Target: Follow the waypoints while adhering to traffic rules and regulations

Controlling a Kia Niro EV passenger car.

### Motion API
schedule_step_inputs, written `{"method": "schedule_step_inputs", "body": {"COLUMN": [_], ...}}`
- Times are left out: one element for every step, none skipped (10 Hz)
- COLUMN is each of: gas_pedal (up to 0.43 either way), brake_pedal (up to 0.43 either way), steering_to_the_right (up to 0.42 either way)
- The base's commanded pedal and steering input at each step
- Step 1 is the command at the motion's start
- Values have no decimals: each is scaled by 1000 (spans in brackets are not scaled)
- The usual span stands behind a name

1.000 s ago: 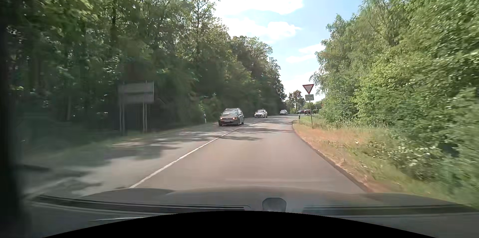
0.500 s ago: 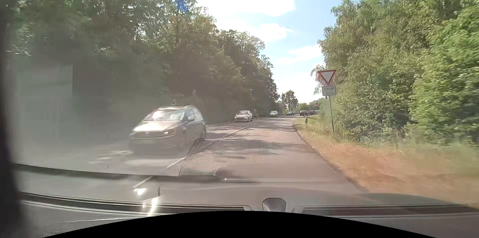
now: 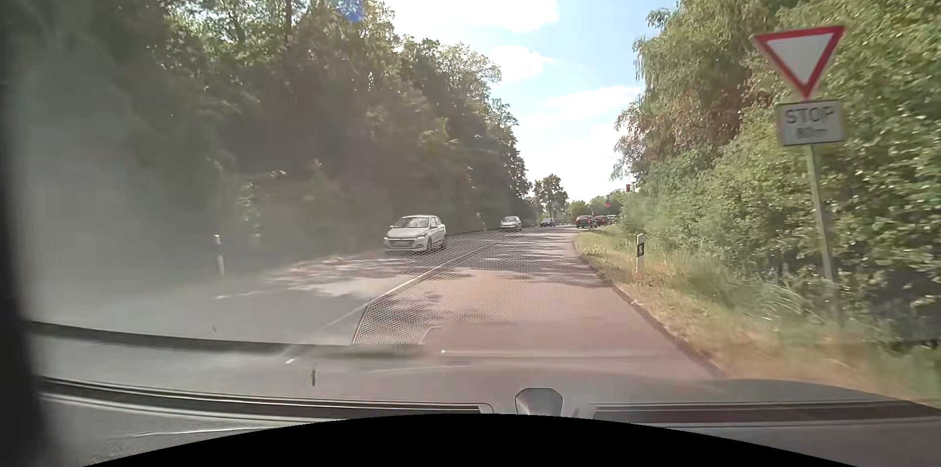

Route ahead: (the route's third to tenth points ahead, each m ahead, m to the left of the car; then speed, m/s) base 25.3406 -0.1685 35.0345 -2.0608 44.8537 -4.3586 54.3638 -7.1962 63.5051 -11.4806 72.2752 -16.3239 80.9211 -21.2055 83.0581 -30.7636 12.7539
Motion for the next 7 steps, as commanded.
{"method": "schedule_step_inputs", "body": {"gas_pedal": [0,0,0,0,0,0,0], "brake_pedal": [6,6,6,6,6,6,6], "steering_to_the_right": [37,37,37,37,37,38,36]}}
